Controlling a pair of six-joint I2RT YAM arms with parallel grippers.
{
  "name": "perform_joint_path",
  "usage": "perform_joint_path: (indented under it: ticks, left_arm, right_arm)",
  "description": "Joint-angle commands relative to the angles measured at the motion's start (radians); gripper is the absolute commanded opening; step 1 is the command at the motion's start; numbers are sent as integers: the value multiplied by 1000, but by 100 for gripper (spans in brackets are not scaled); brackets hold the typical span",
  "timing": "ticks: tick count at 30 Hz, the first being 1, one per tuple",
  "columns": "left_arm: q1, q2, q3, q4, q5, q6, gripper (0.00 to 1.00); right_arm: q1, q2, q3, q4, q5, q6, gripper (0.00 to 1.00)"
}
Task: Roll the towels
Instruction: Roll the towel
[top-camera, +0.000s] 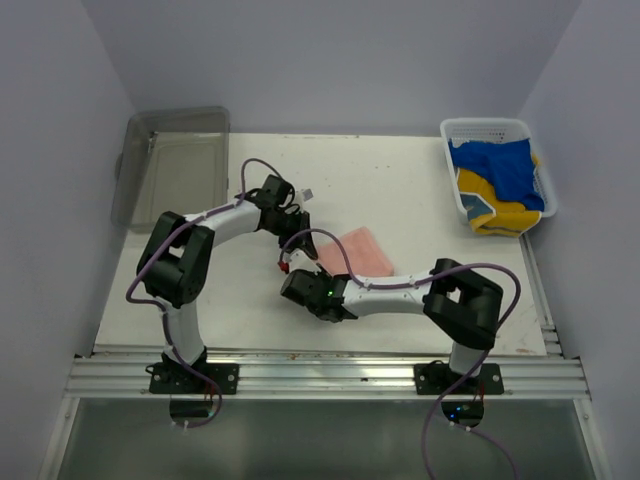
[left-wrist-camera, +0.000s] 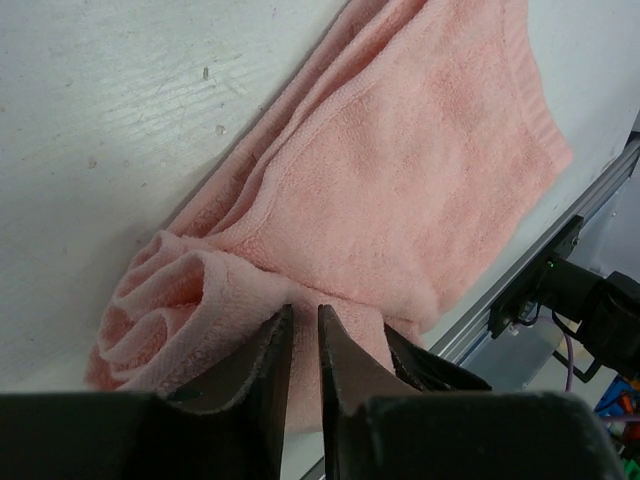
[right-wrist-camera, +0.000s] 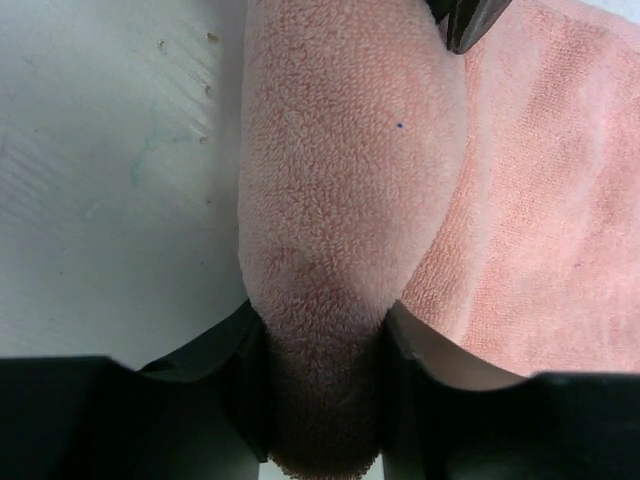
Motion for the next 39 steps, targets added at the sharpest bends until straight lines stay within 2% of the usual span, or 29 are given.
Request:
perform_joint_path:
  ticks: [1, 5, 6, 8, 9, 10, 17, 25, 29, 37, 39]
  left_arm:
    - [4, 11, 0, -40, -83, 24, 22]
    - [33, -53, 14, -66, -80, 15, 37]
    - [40, -70, 15, -69, -80, 14, 49]
    - [62, -117, 23, -78, -88, 9, 65]
    - [66, -128, 26, -83, -91, 9, 77]
    - [70, -138, 28, -93, -95, 6, 78]
    - [70, -231, -96, -35, -97, -54, 81]
    - [70, -245, -208, 52, -71, -81, 98]
    - [70, -210, -216, 117, -57, -98, 97]
    - [62, -93, -169, 206, -6, -126, 87]
    - [56, -63, -164, 218, -2, -129, 82]
  right_arm:
    - [-47, 15, -107, 88, -256, 135, 30]
    - [-124, -83, -230, 276, -457, 186, 23]
    - [-156, -119, -269, 300, -483, 198, 22]
    - [-188, -146, -299, 353, -542, 240, 22]
    - [-224, -170, -328, 376, -591, 255, 21]
    - [-236, -179, -345, 412, -635, 289, 21]
    - [-307, -166, -457, 658, -795, 435, 16]
    - [-365, -127, -572, 872, -890, 557, 16]
    - [-367, -115, -577, 886, -898, 560, 16]
    - [-368, -121, -569, 840, -886, 524, 16]
    - [-368, -120, -560, 815, -883, 511, 16]
